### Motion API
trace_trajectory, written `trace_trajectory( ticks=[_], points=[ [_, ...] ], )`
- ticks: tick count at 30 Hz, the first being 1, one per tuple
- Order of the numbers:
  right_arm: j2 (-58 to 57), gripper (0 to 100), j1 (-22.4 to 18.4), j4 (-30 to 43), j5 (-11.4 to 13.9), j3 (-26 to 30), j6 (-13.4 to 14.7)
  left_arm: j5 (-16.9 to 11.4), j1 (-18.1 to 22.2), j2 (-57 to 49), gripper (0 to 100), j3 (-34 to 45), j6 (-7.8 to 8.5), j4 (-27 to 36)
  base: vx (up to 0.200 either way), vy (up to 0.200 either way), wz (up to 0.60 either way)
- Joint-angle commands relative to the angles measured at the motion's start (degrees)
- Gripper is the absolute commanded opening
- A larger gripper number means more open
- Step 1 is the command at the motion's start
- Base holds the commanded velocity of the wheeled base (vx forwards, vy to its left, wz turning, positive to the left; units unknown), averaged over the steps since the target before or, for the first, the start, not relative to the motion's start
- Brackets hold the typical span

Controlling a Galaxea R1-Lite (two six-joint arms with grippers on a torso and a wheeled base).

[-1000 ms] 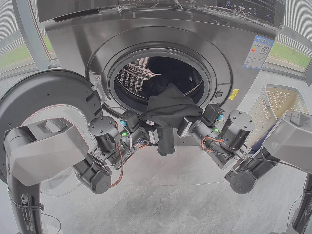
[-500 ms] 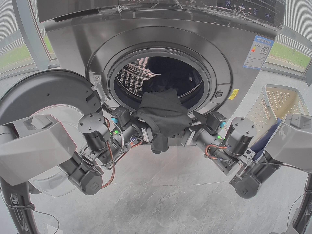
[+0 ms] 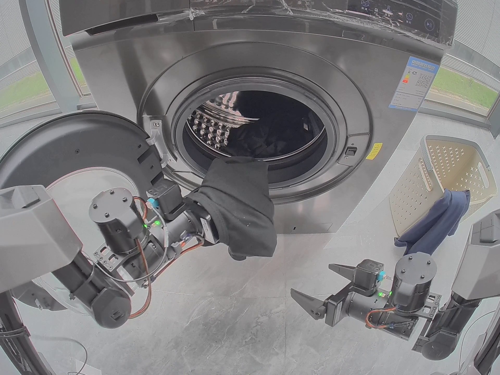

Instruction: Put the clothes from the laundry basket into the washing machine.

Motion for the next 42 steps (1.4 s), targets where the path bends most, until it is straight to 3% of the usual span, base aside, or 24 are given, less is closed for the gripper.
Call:
trace_trajectory(
  ticks=[1, 6, 10, 12, 23, 42],
  points=[
    [-1.4, 100, -1.08, -0.15, 0.33, 0.69, -0.09, -0.08, 0.3, -7.46, 0, 6.88, -2.13, 0.01, 0.0, 0.0, 0.0],
    [-1.05, 100, -3.19, -0.15, 0.16, -2.39, 0.26, -0.17, 0.13, -8.87, 0, 9.52, -2.57, 0.01, 0.0, 0.0, 0.0],
    [-1.31, 100, -4.42, -0.15, -0.63, -3.09, 0.43, -2.19, -0.14, -9.75, 0, 10.92, -3.71, 0.01, 0.0, 0.0, 0.0],
    [-1.31, 100, -5.56, -0.15, -0.98, -3.44, 0.35, -3.33, -0.4, -9.57, 0, 11.63, -3.71, 0.01, 0.0, 0.0, 0.0],
    [-0.61, 100, -5.92, -0.15, -1.16, -3.71, 1.14, -3.24, -0.75, -7.11, 0, 10.57, -3.18, -0.08, 0.0, 0.0, 0.0],
    [-0.52, 100, -4.6, -0.15, -1.16, -2.92, 1.14, -3.16, -1.54, -6.23, 0, 10.04, -3.09, -0.08, 0.2, 0.0, 0.0]
  ],
)
